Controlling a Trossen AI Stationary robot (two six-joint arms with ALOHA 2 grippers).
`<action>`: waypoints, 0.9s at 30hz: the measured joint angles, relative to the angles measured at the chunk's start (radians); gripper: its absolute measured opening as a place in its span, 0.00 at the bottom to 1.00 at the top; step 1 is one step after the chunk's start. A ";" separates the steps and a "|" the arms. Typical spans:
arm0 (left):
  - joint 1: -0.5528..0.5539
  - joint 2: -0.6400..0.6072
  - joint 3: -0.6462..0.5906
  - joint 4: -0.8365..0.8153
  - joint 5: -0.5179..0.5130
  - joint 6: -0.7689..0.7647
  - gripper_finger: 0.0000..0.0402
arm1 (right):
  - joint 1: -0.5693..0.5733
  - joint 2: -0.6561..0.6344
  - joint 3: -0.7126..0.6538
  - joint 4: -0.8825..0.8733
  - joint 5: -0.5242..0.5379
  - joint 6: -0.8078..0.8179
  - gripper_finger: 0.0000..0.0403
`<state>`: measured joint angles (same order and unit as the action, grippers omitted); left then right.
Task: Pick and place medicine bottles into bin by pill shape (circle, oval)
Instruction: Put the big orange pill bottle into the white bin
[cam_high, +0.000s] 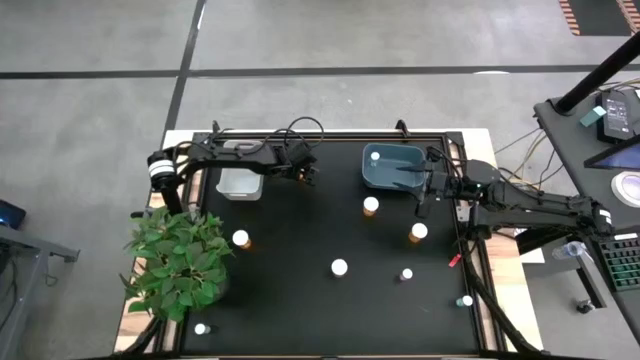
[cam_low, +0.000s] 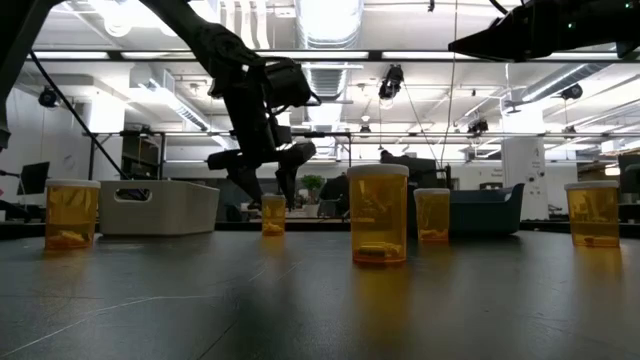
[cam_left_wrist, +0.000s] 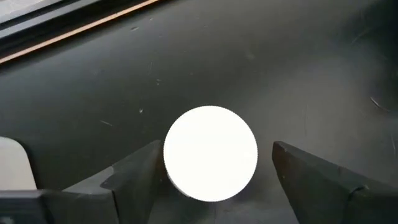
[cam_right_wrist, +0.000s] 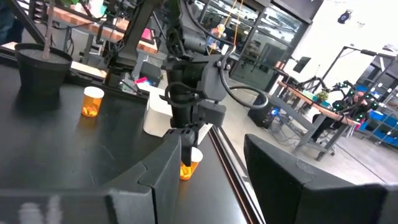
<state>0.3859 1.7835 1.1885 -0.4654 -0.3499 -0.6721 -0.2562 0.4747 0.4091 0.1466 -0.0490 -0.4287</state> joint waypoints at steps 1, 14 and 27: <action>0.000 0.001 0.000 0.002 0.000 -0.001 0.67 | 0.000 0.000 0.000 0.000 0.000 0.000 0.42; -0.002 0.002 0.004 0.002 -0.003 0.005 0.46 | 0.000 0.000 0.000 -0.001 0.000 0.001 0.42; -0.044 -0.184 0.015 -0.066 -0.025 0.058 0.46 | 0.000 0.000 0.000 -0.005 0.000 0.001 0.42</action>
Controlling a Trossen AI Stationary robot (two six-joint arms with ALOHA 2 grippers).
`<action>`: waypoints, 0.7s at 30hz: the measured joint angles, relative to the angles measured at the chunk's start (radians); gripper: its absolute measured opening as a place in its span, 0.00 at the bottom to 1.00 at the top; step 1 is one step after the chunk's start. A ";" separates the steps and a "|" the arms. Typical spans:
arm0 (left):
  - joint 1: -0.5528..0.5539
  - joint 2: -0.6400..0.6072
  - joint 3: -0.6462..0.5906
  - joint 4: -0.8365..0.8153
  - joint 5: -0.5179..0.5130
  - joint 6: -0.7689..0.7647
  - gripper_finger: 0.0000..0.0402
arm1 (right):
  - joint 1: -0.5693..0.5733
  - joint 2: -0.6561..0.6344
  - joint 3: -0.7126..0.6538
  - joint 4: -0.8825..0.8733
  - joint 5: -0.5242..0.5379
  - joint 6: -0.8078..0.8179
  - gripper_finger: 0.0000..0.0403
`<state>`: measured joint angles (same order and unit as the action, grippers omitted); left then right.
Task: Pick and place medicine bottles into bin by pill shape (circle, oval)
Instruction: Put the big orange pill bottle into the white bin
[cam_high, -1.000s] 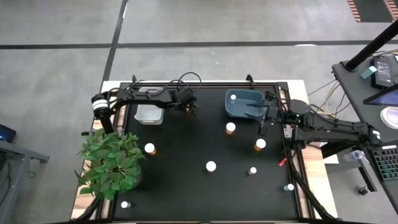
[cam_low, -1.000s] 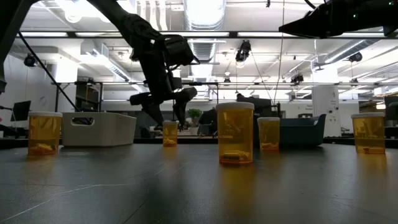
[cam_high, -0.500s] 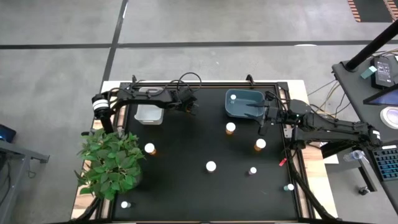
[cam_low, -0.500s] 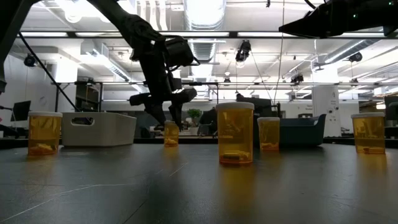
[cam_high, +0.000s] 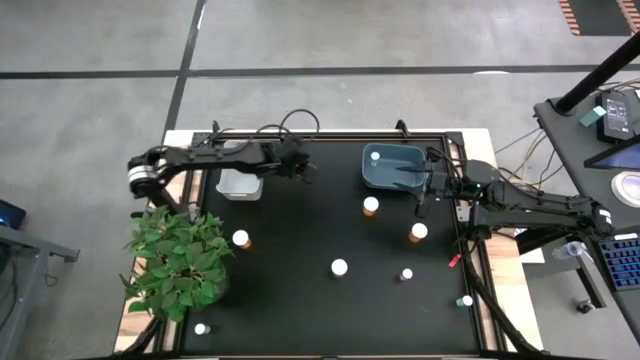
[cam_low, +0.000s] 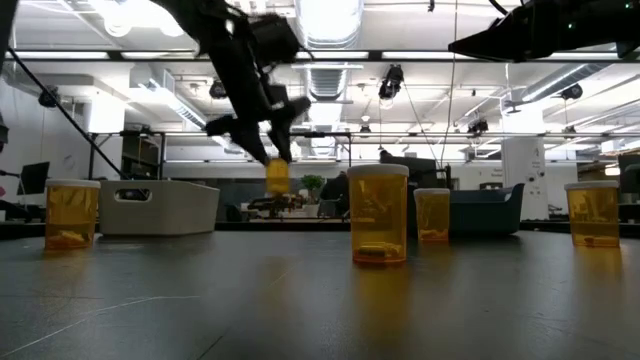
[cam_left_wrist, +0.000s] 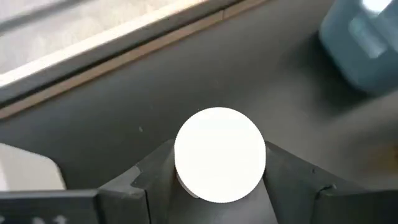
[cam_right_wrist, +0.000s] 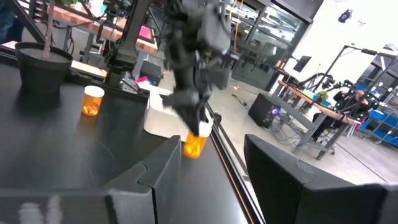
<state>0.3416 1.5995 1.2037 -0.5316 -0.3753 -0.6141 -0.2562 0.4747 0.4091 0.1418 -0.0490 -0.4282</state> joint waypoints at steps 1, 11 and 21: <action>0.000 -0.027 0.000 -0.023 -0.006 0.003 0.46 | 0.000 0.000 0.000 -0.001 0.000 0.000 0.42; 0.045 -0.247 -0.047 -0.213 -0.094 0.037 0.46 | 0.000 0.000 0.000 -0.002 0.001 0.000 0.42; 0.139 -0.336 -0.050 -0.407 -0.126 0.036 0.46 | 0.000 0.000 0.000 -0.002 0.002 0.001 0.42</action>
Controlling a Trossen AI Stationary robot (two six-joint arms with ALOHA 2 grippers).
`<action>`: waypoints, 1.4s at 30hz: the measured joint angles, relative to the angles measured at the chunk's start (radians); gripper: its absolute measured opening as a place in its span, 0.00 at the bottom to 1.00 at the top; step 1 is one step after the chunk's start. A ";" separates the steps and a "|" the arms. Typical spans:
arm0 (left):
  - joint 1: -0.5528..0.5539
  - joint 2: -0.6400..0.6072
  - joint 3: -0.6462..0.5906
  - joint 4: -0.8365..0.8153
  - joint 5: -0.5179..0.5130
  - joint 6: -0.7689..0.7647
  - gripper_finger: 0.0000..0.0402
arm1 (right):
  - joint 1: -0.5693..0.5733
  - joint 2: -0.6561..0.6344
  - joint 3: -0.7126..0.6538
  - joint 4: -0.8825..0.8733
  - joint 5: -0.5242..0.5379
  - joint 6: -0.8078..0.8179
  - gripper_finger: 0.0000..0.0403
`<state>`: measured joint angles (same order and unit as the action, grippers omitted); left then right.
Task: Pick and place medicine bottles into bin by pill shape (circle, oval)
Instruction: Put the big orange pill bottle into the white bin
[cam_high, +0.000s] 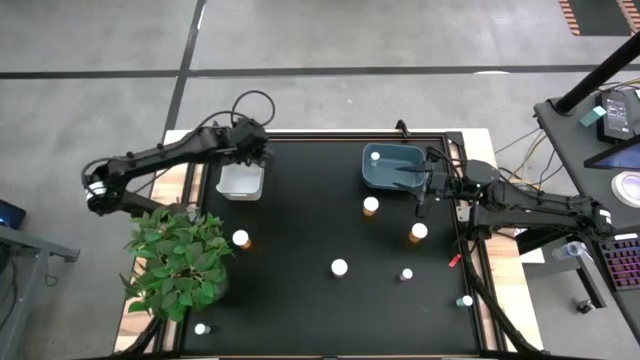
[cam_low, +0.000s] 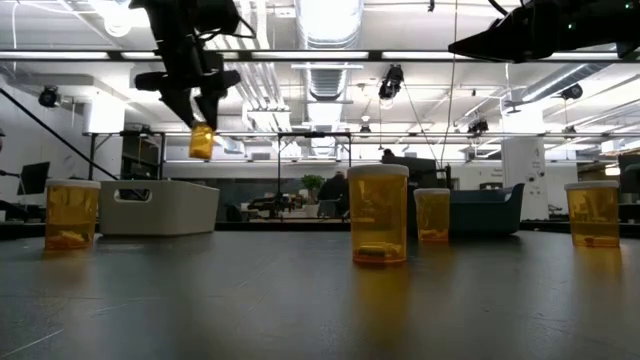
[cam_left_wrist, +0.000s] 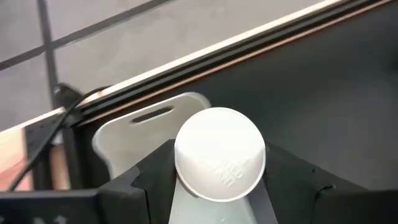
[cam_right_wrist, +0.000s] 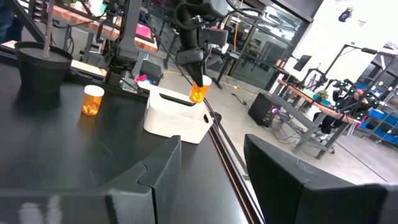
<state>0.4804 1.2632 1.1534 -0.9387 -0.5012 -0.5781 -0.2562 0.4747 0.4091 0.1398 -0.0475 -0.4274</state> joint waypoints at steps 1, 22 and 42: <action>0.010 -0.001 -0.003 -0.003 -0.002 0.005 0.46 | 0.000 0.000 0.000 0.000 0.000 0.000 0.42; 0.129 -0.003 -0.315 0.352 -0.002 0.019 0.46 | 0.000 0.000 0.000 0.000 0.000 -0.002 0.42; 0.166 0.004 -0.450 0.563 0.012 0.045 0.46 | 0.000 0.000 0.000 0.000 0.000 -0.002 0.42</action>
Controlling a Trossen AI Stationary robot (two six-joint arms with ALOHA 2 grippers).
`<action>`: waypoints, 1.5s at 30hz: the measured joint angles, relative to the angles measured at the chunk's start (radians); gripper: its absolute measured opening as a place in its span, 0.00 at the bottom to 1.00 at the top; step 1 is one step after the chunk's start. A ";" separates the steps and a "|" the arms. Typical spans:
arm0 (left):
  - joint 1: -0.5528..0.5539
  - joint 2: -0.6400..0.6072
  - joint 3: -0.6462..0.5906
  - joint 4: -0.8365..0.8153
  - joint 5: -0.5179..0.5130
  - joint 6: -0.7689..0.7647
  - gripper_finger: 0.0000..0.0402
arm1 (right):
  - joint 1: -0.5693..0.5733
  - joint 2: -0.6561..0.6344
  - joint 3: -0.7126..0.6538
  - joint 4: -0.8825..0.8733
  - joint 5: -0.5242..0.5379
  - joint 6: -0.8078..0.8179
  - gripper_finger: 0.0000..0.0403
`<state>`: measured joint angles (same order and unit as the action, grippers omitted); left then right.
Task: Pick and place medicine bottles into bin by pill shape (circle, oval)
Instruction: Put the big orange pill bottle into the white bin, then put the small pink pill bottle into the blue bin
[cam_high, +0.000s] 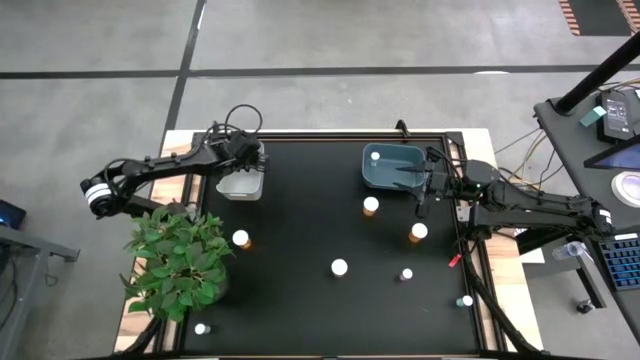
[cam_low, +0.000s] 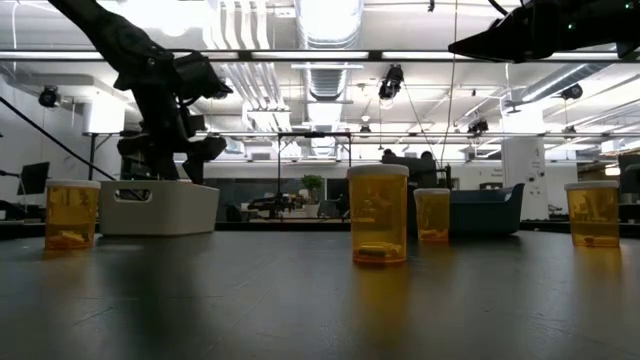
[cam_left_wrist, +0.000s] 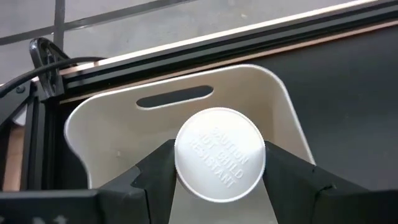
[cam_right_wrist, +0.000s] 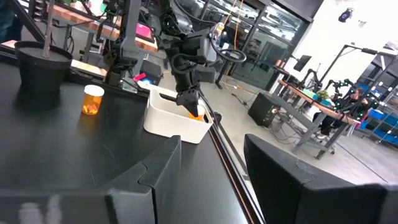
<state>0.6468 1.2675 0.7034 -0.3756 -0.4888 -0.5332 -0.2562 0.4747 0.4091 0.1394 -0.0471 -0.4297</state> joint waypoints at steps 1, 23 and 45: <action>0.000 0.007 -0.001 0.013 0.000 0.001 0.46 | 0.000 0.000 0.000 0.000 0.000 0.000 0.42; 0.000 0.067 0.011 0.020 -0.007 -0.001 0.60 | 0.000 0.000 0.000 0.000 0.000 0.000 0.42; -0.149 -0.265 0.107 -0.017 0.144 0.241 0.61 | 0.000 0.000 0.000 -0.005 0.089 0.064 0.42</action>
<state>0.4977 1.0020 0.8108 -0.3924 -0.3447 -0.2927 -0.2561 0.4744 0.4091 0.1341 0.0419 -0.3659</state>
